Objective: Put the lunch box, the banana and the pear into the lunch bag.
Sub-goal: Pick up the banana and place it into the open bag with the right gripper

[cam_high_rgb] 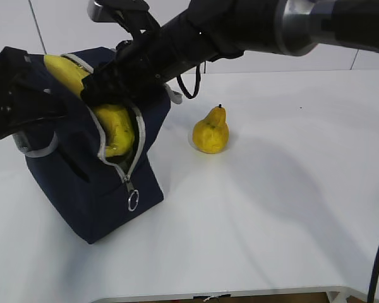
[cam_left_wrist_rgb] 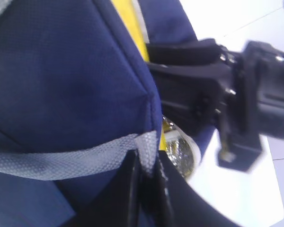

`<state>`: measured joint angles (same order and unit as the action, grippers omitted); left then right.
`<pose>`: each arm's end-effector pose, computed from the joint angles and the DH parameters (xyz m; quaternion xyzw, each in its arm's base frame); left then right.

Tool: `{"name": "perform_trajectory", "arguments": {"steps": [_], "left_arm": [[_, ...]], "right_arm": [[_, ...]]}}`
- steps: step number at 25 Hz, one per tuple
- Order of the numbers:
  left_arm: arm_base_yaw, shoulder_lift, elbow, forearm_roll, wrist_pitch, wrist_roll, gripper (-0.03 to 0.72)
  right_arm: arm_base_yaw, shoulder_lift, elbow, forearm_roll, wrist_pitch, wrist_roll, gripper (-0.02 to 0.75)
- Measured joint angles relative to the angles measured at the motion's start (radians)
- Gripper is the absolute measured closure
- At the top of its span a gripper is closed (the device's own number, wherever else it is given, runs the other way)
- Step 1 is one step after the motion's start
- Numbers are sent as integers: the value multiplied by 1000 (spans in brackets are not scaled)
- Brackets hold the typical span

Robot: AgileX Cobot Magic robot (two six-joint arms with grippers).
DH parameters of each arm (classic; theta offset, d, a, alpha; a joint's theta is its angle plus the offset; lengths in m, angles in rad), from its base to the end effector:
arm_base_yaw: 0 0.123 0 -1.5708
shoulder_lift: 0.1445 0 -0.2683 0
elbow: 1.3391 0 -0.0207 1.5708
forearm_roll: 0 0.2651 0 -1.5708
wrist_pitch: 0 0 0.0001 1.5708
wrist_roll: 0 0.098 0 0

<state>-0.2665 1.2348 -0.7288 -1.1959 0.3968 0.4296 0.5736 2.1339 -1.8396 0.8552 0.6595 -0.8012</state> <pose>0.2574 -0.1069 0.2481 -0.1163 0.8595 -0.3675 0.3358 0.4002 0.3125 0.2381 -0.3719 0.7998 0.3136 0.3517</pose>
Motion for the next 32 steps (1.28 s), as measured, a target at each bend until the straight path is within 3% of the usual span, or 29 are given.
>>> {"name": "perform_trajectory", "arguments": {"steps": [11,32], "left_arm": [[0,0,0,-2,11,0,680],[0,0,0,-2,18,0,680]], "right_arm": [[4,79,-57,-131,2,-6,439],[21,80,-59,-88,113,-157,420]]}}
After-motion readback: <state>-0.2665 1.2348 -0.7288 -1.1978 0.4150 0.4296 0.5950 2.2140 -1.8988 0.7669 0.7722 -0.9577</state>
